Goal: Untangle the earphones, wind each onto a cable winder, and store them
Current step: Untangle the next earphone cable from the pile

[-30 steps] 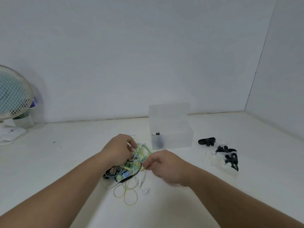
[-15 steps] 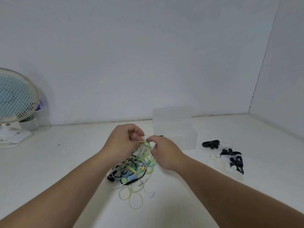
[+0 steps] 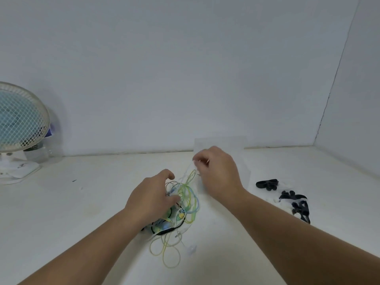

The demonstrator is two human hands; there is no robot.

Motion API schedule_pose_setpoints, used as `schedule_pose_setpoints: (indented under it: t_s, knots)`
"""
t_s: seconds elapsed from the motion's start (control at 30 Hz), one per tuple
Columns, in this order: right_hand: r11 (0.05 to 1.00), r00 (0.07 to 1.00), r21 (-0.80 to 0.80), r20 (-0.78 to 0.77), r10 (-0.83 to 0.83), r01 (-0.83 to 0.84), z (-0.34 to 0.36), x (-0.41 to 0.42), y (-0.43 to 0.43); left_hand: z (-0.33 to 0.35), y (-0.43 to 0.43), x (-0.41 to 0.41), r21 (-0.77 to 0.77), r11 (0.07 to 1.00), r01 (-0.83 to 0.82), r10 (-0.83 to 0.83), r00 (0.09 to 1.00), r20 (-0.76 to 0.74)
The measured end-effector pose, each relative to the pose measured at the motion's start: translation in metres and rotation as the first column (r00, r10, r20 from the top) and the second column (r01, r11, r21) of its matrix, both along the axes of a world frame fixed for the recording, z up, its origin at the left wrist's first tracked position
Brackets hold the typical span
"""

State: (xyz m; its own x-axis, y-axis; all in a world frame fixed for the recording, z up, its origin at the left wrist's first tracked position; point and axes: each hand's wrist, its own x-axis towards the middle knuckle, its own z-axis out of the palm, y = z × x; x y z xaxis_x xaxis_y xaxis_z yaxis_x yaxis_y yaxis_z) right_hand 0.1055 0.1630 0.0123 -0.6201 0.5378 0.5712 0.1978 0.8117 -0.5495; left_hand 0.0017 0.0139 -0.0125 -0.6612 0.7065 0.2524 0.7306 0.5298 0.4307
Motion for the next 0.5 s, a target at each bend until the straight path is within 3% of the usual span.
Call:
schedule_pose_setpoints:
  t_s: [0.07,0.13,0.17,0.2,0.33,0.5]
  knots:
    - [0.941,0.985,-0.33,-0.169,0.026,-0.081,0.019,0.004,0.007,-0.001,0.0,-0.003,-0.028,0.998,-0.058,0.054,0.992,-0.115]
    - [0.71,0.917,-0.642,-0.398,0.014,-0.289,0.041,0.013,0.014,0.001,-0.002,-0.007,-0.08,0.99,-0.119,0.099,0.971,-0.216]
    - [0.616,0.877,-0.694,-0.481,-0.014,-0.372,0.051,0.02,0.018,0.002,-0.004,-0.01,-0.112,0.984,-0.141,0.109,0.961,-0.256]
    - [0.593,0.851,-0.702,-0.522,-0.051,-0.395,0.059,0.027,0.024,0.002,-0.004,-0.013,-0.142,0.977,-0.161,0.113,0.949,-0.295]
    - [0.694,0.804,-0.668,-0.553,-0.22,-0.27,0.072,0.056,0.053,0.006,-0.005,-0.021,-0.215,0.941,-0.26,0.164,0.91,-0.381]
    - [0.695,0.774,-0.714,-0.485,-0.407,-0.082,0.054,0.084,0.09,0.01,-0.002,-0.032,-0.263,0.895,-0.36,0.249,0.893,-0.375]
